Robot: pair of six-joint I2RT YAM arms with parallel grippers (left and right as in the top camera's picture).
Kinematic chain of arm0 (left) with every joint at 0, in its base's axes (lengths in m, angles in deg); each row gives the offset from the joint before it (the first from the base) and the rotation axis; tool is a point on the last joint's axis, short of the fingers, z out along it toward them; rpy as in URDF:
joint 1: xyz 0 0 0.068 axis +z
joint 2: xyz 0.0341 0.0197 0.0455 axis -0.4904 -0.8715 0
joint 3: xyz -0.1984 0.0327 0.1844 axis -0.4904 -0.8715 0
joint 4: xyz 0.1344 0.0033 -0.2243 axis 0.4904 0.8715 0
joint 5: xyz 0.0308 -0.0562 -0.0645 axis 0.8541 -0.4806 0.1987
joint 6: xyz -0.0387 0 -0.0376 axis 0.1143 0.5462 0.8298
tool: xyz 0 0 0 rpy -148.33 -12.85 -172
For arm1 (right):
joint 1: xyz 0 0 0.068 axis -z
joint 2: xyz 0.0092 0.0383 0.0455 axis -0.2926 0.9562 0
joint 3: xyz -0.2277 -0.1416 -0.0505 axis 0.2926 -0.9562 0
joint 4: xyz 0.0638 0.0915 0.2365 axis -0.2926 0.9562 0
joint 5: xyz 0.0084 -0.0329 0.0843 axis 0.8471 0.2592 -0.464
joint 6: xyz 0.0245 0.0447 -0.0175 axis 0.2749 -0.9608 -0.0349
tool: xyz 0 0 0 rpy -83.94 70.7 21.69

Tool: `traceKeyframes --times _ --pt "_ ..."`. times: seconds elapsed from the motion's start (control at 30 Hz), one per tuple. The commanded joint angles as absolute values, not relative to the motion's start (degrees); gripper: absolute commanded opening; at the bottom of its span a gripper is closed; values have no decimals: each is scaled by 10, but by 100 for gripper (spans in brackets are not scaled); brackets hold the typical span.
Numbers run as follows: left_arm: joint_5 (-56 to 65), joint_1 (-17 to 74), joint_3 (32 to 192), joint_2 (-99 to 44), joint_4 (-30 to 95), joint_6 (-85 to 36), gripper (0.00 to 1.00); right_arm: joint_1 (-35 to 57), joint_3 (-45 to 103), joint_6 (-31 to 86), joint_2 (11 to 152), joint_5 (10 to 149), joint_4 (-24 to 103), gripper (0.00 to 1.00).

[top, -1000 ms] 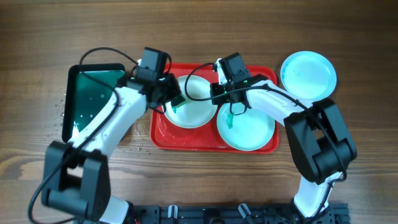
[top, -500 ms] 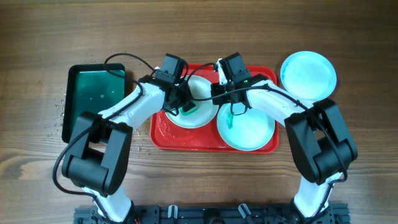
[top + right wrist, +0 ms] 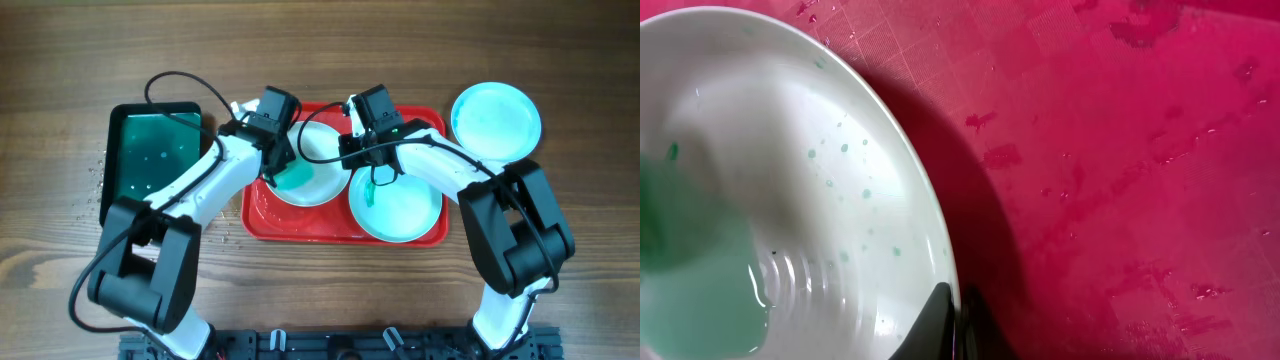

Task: Clean dirty plates on tray and stack at the side
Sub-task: 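Scrub the held plate with the sponge in the left gripper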

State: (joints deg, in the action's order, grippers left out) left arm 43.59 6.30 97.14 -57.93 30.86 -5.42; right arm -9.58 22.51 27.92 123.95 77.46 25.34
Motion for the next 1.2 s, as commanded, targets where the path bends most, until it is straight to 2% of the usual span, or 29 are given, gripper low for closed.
traceKeyframes --times 0.0,0.1,0.4,0.57,0.83,1.0,1.17 --pt "312 67 967 -568 261 -51 4 -94 223 290 1240 807 262 4" --pt "256 66 967 -585 236 -51 4 -94 223 290 1240 807 263 4" --pt "252 64 967 -662 223 -51 4 -94 223 290 1240 807 267 4" --pt "339 70 967 -660 238 -52 4 -94 223 290 1240 807 270 4" --pt "399 89 967 -635 283 -96 4 -94 223 292 1240 808 281 5" --pt "509 89 967 -581 315 -96 4 -94 223 292 1239 807 282 4" --pt "517 91 967 -502 326 -96 4 -94 224 292 1224 808 282 4"
